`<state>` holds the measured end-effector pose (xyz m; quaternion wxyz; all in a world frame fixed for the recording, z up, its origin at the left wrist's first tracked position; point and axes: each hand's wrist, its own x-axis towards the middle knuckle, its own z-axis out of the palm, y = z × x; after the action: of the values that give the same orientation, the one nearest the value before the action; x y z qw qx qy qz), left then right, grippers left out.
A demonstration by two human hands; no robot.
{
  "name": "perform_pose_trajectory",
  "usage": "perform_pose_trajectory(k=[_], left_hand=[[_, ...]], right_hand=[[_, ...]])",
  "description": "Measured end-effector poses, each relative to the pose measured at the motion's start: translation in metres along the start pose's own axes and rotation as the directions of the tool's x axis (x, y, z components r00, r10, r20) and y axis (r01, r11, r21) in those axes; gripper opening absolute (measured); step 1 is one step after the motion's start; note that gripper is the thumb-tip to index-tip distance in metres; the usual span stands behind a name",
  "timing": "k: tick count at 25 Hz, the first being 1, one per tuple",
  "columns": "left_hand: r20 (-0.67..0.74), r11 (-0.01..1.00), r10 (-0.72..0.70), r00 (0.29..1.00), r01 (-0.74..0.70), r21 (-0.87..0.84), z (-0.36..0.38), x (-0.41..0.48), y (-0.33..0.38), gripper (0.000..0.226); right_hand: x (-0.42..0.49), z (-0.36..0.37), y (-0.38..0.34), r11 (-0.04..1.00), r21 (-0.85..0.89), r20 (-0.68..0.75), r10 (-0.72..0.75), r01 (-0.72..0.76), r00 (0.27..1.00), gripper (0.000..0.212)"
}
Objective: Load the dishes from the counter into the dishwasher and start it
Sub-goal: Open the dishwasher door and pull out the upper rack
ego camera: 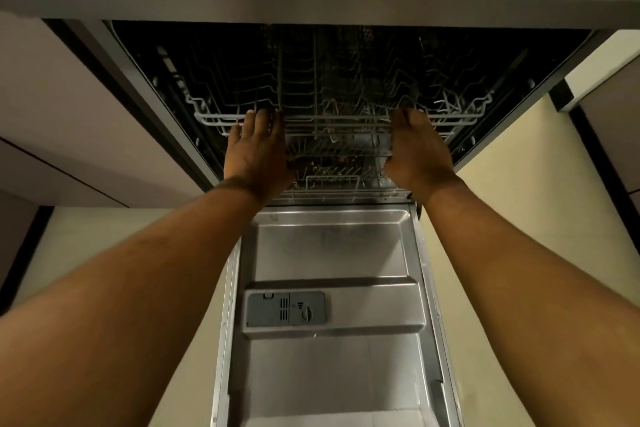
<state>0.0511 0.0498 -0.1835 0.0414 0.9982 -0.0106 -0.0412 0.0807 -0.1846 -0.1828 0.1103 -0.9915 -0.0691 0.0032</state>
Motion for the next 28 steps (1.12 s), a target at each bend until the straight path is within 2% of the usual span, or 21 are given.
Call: perform_pose_trajectory(k=[5, 9, 13, 16, 23, 28], left_hand=[[-0.036, 1.0, -0.02, 0.999, 0.02, -0.01, 0.0, -0.027, 0.011, 0.077], [0.006, 0.999, -0.041, 0.999, 0.041, 0.008, 0.005, -0.069, 0.019, 0.08], [0.045, 0.996, -0.086, 0.995, 0.087, -0.019, 0.006, -0.111, 0.031, 0.074], [0.093, 0.993, -0.114, 0.989, 0.117, -0.029, 0.004, -0.142, 0.038, 0.074], [0.202, 0.99, -0.131, 0.971, 0.138, -0.021, -0.006, -0.199, 0.044, 0.074], [0.219, 0.992, -0.114, 0.969, 0.123, -0.029, -0.007, -0.228, 0.049, 0.075]], right_hand=[[-0.027, -0.006, 0.003, 0.999, 0.003, 0.06, 0.04, -0.04, 0.997, 0.071], [-0.064, -0.008, 0.006, 0.996, -0.065, 0.174, 0.078, -0.068, 0.982, 0.078], [-0.118, -0.013, 0.005, 0.996, -0.094, 0.098, 0.012, -0.003, 0.995, 0.075], [-0.151, -0.018, 0.0, 0.989, -0.145, 0.131, 0.024, -0.004, 0.991, 0.074], [-0.219, -0.021, -0.008, 0.991, -0.134, 0.165, 0.032, -0.01, 0.986, 0.078], [-0.247, -0.024, -0.012, 0.991, -0.127, 0.181, 0.059, -0.037, 0.982, 0.082]])
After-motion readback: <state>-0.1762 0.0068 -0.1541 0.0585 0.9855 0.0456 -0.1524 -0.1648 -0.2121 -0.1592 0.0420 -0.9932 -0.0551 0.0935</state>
